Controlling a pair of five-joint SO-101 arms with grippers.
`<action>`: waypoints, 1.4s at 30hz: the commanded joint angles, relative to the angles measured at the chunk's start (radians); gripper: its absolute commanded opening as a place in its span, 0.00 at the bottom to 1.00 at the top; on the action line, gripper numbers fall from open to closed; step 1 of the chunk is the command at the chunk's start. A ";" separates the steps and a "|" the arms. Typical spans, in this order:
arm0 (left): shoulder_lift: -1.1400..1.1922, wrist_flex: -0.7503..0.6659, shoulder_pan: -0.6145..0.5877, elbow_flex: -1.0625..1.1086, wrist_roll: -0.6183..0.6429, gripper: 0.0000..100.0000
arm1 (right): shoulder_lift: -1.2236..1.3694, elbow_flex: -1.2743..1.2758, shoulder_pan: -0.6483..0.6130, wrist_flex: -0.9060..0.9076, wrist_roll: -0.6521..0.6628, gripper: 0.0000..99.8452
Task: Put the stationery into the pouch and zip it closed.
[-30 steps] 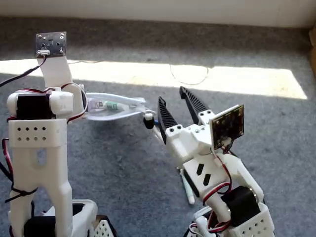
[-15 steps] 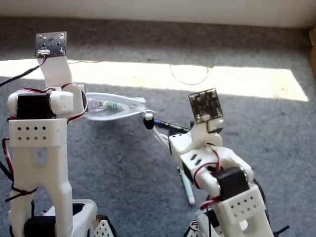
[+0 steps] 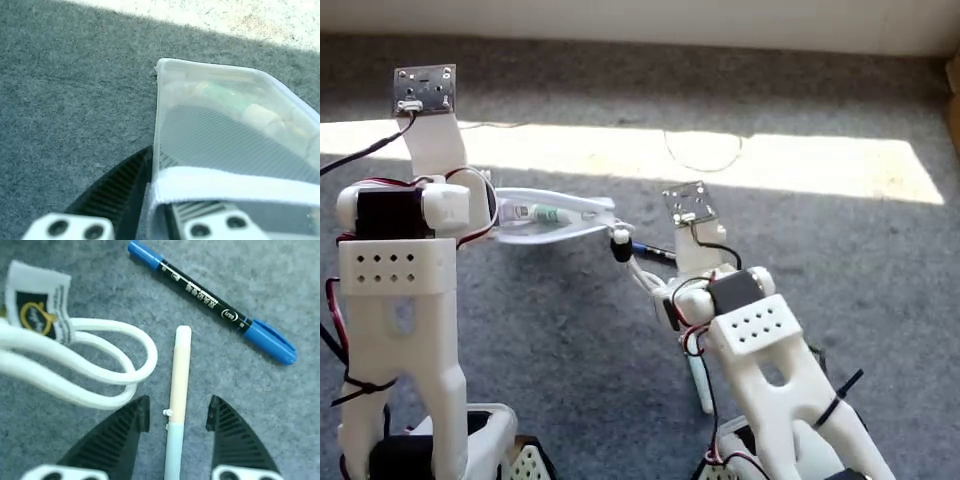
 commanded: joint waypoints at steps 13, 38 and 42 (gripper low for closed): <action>0.013 -0.020 -0.016 0.007 0.003 0.01 | 0.335 -0.042 0.045 -0.312 -0.003 0.18; 0.013 -0.020 -0.016 0.007 0.003 0.01 | 0.483 -0.042 0.071 -0.387 0.046 0.04; 0.013 -0.020 -0.016 0.007 0.002 0.01 | 0.481 -0.041 0.091 -0.387 0.046 0.04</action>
